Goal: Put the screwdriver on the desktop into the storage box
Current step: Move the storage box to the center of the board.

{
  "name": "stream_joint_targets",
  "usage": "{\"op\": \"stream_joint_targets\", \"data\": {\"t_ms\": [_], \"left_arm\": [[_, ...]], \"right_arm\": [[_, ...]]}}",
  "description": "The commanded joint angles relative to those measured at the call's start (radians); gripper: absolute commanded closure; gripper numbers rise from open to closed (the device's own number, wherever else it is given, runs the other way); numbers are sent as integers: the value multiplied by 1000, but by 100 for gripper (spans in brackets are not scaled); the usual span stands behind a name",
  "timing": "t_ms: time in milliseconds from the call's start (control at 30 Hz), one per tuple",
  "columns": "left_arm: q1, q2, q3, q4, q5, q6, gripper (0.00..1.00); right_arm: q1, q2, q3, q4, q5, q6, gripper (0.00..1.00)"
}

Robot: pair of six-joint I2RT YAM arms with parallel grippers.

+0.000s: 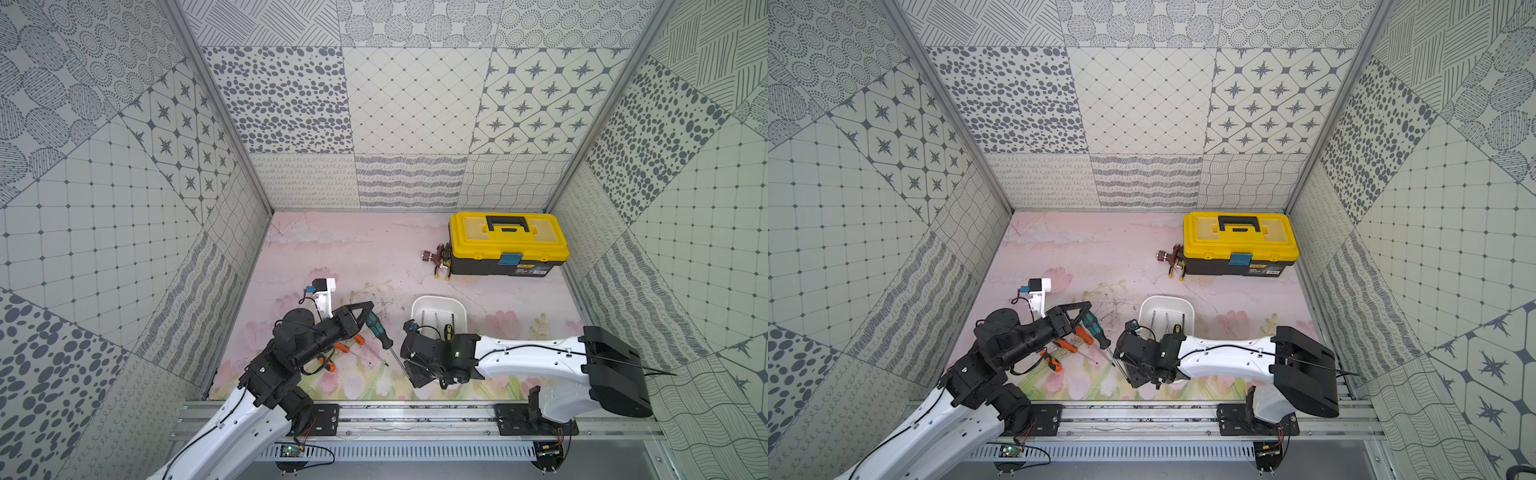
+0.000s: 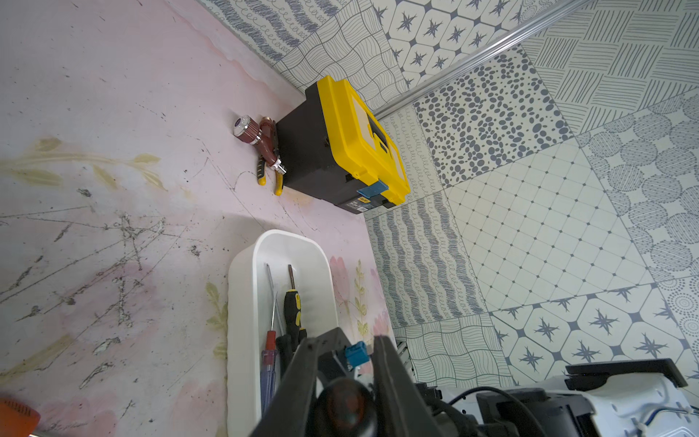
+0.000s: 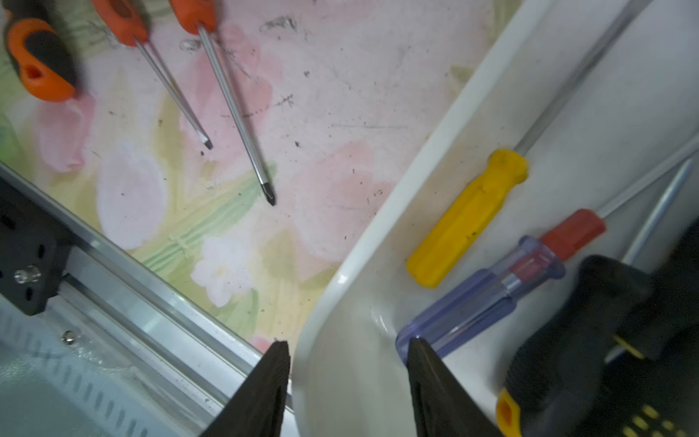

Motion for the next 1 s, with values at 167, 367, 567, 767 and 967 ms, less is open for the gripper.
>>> {"op": "stream_joint_targets", "data": {"t_ms": [167, 367, 567, 767, 967], "left_arm": [[-5, 76, 6, 136, 71, -20, 100], [-5, 183, 10, 260, 175, -62, 100], [-6, 207, 18, 249, 167, -58, 100], [-6, 172, 39, 140, 106, -21, 100], [-5, 180, 40, 127, 106, -13, 100]], "right_arm": [[-3, -323, -33, -85, 88, -29, 38], [-129, -495, -104, -59, 133, 64, 29], [-454, -390, -176, 61, -88, 71, 82], [-510, -122, -64, 168, -133, -43, 90], [-520, 83, 37, 265, -180, -75, 90]]}}
